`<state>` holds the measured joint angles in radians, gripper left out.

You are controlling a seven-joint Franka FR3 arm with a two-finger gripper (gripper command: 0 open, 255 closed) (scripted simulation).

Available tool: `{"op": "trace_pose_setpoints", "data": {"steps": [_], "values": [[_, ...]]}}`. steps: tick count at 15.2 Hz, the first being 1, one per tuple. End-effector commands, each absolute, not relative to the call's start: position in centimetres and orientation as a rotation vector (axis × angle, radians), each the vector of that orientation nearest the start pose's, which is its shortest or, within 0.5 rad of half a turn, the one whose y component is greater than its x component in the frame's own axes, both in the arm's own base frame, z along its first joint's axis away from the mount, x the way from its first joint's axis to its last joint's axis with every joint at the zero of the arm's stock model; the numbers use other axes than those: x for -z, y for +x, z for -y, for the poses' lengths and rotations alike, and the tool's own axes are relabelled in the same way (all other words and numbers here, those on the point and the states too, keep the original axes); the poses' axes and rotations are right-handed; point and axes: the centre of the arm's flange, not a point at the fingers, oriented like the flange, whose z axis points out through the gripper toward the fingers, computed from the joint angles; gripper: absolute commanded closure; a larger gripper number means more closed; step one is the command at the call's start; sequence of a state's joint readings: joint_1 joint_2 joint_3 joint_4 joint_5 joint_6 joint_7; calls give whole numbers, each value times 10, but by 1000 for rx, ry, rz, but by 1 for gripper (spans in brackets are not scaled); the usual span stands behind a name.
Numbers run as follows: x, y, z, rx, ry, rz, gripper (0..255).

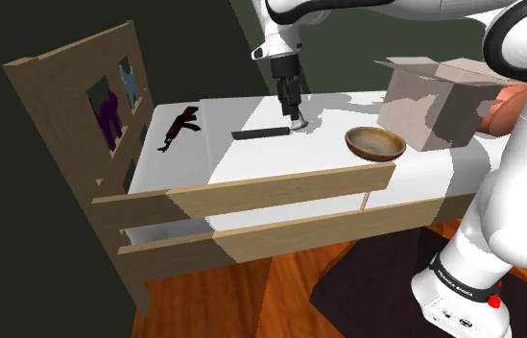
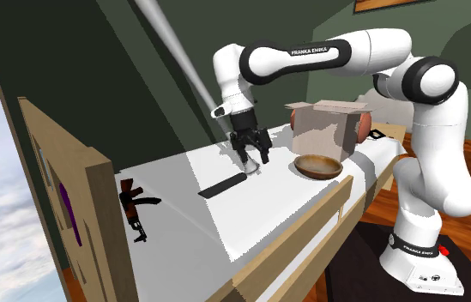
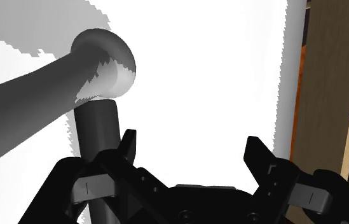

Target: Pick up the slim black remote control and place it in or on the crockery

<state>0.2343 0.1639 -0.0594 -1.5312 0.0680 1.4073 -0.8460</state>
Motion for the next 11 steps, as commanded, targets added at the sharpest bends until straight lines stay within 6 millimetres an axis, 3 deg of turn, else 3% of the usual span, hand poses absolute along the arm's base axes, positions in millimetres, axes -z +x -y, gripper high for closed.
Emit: {"op": "trace_pose_setpoints", "data": {"steps": [1, 9, 11], "values": [[-513, 614, -111, -88, -2677, 1500, 0], [-471, 614, -113, -78, -2676, 1505, 0], [-471, 614, -113, -78, -2676, 1505, 0]]}}
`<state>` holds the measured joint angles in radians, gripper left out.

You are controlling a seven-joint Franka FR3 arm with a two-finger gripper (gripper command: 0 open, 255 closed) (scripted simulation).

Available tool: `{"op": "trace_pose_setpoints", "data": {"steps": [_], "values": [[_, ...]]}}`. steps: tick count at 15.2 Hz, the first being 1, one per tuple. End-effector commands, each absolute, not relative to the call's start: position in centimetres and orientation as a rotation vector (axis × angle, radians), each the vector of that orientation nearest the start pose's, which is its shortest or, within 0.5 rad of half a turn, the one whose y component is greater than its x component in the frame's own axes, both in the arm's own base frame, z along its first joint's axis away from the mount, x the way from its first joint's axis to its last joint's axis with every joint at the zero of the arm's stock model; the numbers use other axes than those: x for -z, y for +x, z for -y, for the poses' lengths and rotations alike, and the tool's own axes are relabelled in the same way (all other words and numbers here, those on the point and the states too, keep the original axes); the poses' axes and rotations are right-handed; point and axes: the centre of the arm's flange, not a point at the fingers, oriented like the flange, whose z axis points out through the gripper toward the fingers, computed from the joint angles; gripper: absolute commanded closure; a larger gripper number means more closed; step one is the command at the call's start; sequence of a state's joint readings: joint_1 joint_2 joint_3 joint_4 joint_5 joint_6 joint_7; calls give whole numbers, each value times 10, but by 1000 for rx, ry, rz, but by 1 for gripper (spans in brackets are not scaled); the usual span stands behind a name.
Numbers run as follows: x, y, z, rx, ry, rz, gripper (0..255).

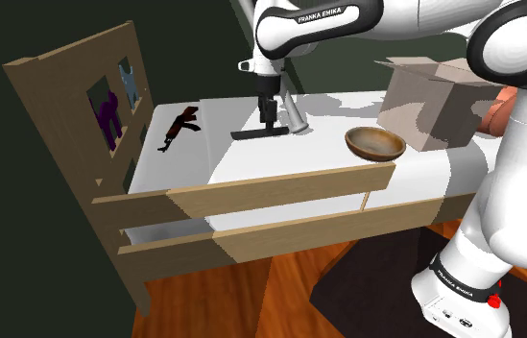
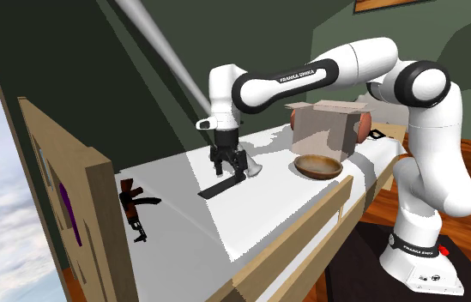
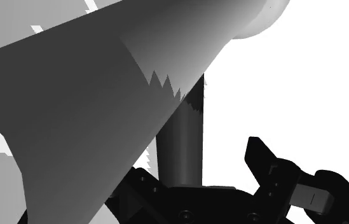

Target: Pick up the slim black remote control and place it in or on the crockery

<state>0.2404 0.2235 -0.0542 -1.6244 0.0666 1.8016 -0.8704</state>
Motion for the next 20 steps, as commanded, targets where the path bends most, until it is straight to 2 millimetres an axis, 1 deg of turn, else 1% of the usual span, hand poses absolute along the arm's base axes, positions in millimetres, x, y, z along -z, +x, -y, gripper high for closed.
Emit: {"op": "trace_pose_setpoints", "data": {"steps": [1, 6, 7, 10, 11, 15, 16, 20], "values": [[-471, 614, -113, -78, -2676, 1505, 0], [-471, 614, -113, -78, -2676, 1505, 0], [-469, 615, -111, -78, -2676, 1505, 255], [-469, 619, -116, -78, -2676, 1505, 255], [-470, 615, -117, -78, -2676, 1506, 255], [-474, 619, -110, -78, -2676, 1506, 255], [-471, 614, -113, -78, -2676, 1505, 255], [-493, 614, -113, -78, -2676, 1505, 255]]}}
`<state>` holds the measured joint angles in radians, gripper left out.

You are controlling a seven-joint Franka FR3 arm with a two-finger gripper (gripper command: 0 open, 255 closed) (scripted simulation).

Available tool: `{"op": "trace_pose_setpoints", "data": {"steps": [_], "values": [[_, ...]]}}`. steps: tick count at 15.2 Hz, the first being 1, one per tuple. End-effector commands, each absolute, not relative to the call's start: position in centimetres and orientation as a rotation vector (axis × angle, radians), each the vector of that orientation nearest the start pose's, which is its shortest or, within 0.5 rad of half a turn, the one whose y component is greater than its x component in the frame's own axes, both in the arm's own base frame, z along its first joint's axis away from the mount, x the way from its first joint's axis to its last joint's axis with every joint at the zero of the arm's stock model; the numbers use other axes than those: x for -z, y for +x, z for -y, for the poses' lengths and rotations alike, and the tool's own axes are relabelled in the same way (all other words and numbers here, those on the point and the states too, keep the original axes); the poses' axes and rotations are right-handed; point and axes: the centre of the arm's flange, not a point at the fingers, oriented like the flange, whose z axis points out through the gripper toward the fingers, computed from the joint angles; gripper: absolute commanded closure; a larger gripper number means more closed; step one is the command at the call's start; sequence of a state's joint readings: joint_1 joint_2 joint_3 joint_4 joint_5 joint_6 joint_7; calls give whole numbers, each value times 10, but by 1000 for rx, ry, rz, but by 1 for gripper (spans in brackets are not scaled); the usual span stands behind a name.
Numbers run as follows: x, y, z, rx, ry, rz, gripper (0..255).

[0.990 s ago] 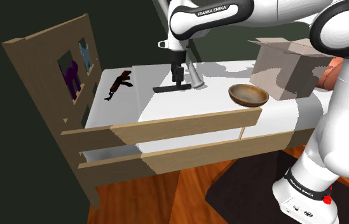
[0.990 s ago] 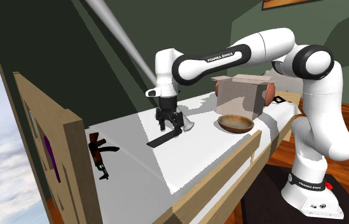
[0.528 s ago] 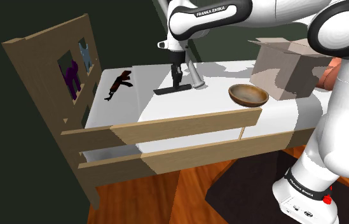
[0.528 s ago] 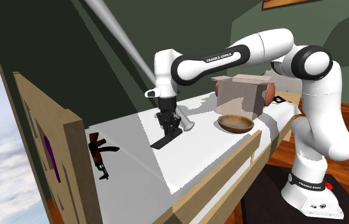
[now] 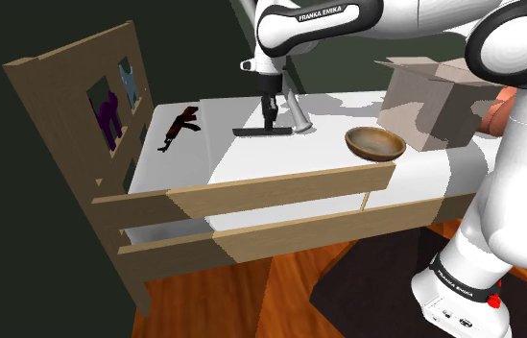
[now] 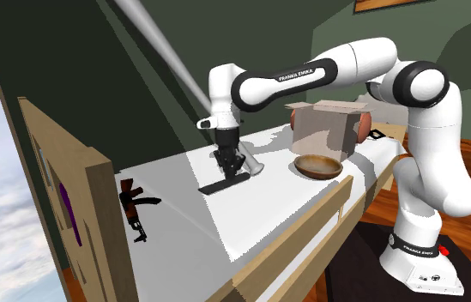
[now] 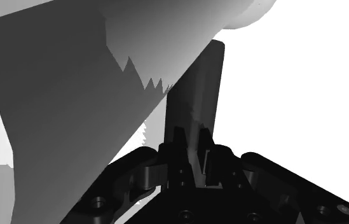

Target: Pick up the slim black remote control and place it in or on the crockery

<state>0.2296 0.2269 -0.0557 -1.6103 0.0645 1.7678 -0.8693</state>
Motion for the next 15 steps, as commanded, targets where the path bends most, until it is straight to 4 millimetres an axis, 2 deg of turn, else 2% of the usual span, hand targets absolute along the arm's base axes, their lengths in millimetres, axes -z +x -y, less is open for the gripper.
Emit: {"op": "trace_pose_setpoints", "data": {"steps": [1, 15], "values": [[-498, 614, -113, -78, -2676, 1505, 255], [-572, 614, -113, -78, -2676, 1505, 255]]}}
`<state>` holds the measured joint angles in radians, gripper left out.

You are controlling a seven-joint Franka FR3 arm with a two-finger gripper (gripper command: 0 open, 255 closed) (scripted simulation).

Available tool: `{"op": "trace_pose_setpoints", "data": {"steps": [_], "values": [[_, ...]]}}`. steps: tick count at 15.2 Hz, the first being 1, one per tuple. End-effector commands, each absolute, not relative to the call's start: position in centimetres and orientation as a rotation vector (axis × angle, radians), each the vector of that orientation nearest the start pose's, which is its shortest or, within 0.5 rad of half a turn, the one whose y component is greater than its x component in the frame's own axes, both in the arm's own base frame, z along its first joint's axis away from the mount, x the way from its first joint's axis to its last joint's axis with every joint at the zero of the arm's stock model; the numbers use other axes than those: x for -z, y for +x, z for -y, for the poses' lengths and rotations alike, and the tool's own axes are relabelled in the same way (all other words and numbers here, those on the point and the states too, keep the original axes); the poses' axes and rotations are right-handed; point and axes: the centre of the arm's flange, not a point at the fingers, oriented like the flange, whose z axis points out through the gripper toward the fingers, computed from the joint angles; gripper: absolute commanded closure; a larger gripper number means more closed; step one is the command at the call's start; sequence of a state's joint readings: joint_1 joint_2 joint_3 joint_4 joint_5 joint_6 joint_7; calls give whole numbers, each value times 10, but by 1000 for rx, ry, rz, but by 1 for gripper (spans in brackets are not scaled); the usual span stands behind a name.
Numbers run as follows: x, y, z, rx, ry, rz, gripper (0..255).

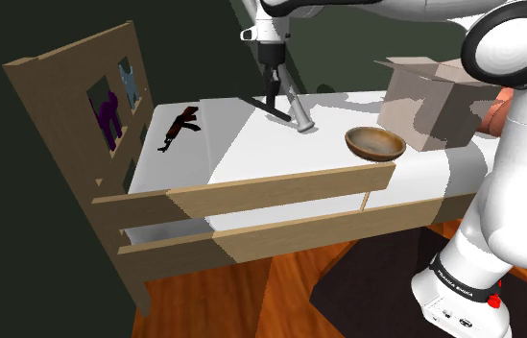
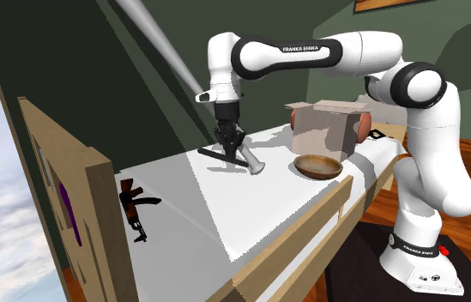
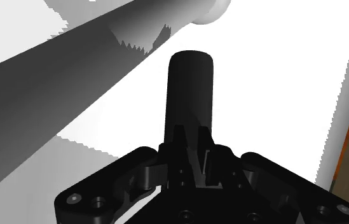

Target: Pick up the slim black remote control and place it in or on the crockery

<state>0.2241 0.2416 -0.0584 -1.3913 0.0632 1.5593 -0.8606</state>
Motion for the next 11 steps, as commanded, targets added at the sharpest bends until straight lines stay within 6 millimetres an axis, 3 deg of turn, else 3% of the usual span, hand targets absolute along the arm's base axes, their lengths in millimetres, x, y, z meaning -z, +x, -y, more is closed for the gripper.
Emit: {"op": "trace_pose_setpoints", "data": {"steps": [1, 5, 11], "values": [[-577, 614, -113, -78, -2676, 1505, 255], [-593, 614, -113, -78, -2676, 1505, 255], [-591, 546, -72, -78, -2676, 1505, 255]]}}
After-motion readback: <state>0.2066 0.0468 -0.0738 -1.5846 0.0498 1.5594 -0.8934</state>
